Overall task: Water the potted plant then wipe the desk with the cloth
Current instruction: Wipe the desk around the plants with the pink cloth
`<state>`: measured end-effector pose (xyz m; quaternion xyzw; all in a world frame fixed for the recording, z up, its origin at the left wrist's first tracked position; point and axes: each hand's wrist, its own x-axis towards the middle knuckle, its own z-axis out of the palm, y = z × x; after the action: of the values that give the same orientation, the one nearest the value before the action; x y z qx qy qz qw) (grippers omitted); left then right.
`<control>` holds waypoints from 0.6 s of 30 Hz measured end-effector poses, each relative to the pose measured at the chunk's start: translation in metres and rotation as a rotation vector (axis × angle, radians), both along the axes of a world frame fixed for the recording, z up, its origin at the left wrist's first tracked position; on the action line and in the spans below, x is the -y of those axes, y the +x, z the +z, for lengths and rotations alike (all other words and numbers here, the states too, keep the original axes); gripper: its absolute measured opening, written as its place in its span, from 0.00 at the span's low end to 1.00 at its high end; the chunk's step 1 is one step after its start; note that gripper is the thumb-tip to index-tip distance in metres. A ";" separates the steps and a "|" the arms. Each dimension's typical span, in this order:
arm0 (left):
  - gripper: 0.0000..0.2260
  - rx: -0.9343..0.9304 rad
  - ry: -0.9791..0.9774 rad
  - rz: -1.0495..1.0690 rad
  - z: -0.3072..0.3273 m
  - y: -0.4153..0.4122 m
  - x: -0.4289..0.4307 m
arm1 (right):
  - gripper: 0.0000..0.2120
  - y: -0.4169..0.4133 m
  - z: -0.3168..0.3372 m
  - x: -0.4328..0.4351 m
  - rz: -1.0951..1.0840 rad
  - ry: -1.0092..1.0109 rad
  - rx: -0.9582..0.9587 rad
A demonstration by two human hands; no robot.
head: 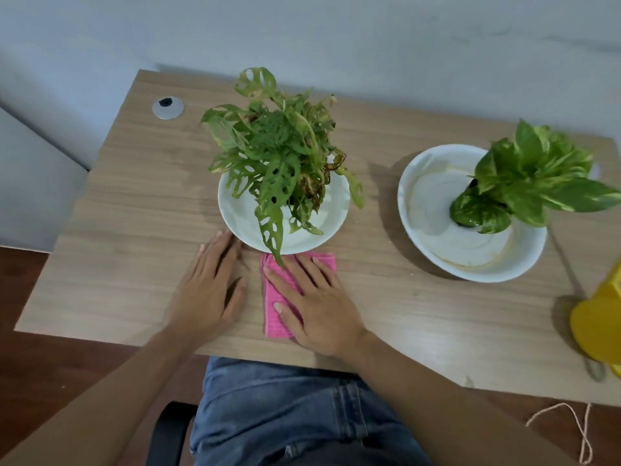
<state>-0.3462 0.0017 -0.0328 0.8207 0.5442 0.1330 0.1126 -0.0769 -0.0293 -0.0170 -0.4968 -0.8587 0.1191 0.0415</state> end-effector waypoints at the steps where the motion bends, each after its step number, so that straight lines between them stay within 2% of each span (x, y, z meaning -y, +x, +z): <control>1: 0.32 0.006 -0.002 -0.023 0.001 0.000 -0.001 | 0.31 0.000 -0.001 0.000 -0.003 0.001 -0.011; 7: 0.24 -0.037 0.071 -0.236 -0.001 0.005 -0.002 | 0.32 0.033 -0.001 0.002 0.075 -0.064 0.010; 11: 0.27 -0.084 0.056 -0.349 0.006 0.029 -0.004 | 0.34 0.083 -0.001 0.004 0.076 -0.073 0.046; 15: 0.29 -0.041 -0.003 -0.406 0.013 0.081 0.000 | 0.33 0.108 0.002 -0.009 -0.021 -0.044 0.049; 18: 0.30 -0.016 -0.058 -0.346 0.012 0.114 0.001 | 0.32 0.087 0.003 -0.015 -0.162 -0.011 0.038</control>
<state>-0.2324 0.0003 -0.0204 0.8995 0.3993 0.0891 0.1531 0.0102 -0.0144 -0.0140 -0.5671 -0.8156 0.1105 0.0318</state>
